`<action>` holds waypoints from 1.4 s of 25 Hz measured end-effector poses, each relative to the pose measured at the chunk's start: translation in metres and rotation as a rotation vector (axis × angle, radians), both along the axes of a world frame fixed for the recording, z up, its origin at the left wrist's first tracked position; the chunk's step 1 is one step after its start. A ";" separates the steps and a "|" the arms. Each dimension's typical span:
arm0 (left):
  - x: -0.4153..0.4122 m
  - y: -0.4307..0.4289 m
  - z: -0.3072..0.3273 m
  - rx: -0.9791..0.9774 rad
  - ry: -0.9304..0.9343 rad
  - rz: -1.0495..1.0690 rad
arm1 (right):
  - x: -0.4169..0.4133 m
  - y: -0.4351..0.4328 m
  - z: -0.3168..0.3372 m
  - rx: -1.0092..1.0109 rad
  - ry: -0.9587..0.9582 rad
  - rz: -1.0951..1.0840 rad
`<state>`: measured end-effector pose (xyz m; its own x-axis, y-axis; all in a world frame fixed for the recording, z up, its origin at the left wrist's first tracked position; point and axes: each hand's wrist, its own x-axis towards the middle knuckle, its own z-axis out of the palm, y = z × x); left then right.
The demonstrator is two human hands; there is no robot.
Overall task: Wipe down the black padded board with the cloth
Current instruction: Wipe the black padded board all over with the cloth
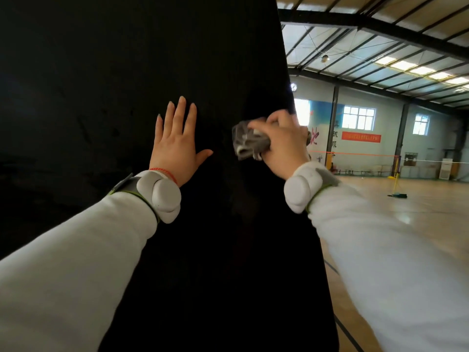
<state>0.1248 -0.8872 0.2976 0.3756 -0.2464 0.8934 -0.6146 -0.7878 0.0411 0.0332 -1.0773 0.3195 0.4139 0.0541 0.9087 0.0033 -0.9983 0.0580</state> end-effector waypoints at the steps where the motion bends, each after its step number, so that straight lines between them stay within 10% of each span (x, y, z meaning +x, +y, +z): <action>1: 0.000 0.000 -0.003 -0.008 -0.014 0.000 | -0.003 -0.003 -0.017 -0.028 0.034 0.029; 7: -0.002 0.002 -0.018 0.035 0.045 0.042 | -0.025 -0.013 -0.075 -0.192 0.404 -0.012; 13: -0.001 0.002 -0.019 0.033 0.052 0.020 | -0.014 -0.004 0.000 0.114 -0.073 -0.031; 24: -0.005 0.005 -0.033 0.059 0.072 0.038 | -0.029 -0.015 -0.098 -0.175 0.471 -0.009; 29: -0.003 0.004 -0.034 0.041 0.074 0.020 | -0.020 -0.001 -0.015 0.138 -0.011 -0.007; 35: 0.001 0.010 -0.061 0.057 -0.006 0.006 | -0.006 -0.004 -0.098 0.014 0.146 0.037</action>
